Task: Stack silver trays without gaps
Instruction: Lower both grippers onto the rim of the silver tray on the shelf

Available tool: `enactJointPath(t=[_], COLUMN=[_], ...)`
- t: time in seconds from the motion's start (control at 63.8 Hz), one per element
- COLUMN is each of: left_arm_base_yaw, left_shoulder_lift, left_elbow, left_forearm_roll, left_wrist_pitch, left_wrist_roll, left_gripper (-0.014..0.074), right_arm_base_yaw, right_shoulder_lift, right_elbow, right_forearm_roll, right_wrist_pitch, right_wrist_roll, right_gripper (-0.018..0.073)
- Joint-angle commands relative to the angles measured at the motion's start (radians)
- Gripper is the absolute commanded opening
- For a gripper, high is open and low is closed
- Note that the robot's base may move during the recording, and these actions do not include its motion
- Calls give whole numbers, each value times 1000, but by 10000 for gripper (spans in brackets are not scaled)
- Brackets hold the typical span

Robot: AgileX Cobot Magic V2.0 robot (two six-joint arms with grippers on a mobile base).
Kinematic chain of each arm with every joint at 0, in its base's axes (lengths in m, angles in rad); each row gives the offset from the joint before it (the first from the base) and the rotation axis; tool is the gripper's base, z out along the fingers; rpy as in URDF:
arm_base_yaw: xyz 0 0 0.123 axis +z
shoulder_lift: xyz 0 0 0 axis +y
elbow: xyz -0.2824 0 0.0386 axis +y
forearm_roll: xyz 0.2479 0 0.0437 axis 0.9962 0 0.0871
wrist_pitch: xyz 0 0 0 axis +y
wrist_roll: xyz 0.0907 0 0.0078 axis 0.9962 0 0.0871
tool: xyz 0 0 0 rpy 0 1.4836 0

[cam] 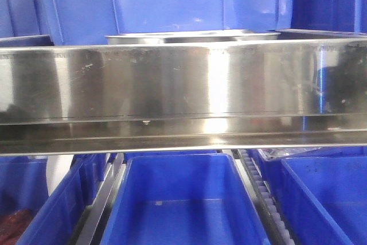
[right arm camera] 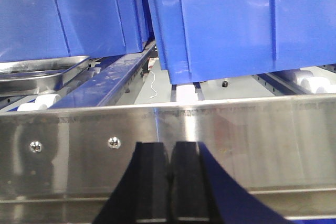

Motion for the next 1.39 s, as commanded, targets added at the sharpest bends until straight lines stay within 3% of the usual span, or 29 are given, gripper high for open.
enactJointPath(t=[0.0,0.862,0.972,1.019,1.113,1.254,1.379], left_arm_base_yaw=[-5,-5,-5,-5,-5,-7,-7], left_shoulder_lift=[-38,-38,-38,-32,0,91,218], left_elbow=[-5,-7,-39,-84,-230,-472,-644], left_forearm_roll=[-9,-20,-20,-8,100,102,85], left_wrist_pitch=[-90,-134,-158,-144,-20,186,287], left_wrist_roll=[-2,-2,-2,-2,-2,-2,-2], left_gripper=[-48,-48,-48,-48,-31,125,348], right_arm_base_yaw=[4,4,4,4,4,4,4], right_shoulder_lift=[-17,-17,-17,-17,-15,12,88], right_elbow=[0,0,-16,-43,-149,-334,-465], right_forearm_roll=[0,0,40,60,61,60,60], right_wrist_pitch=[-87,-123,-156,-143,-42,128,183], right_wrist_roll=[-8,-8,3,4,4,3,3], right_gripper=[49,49,49,49,52,197,509])
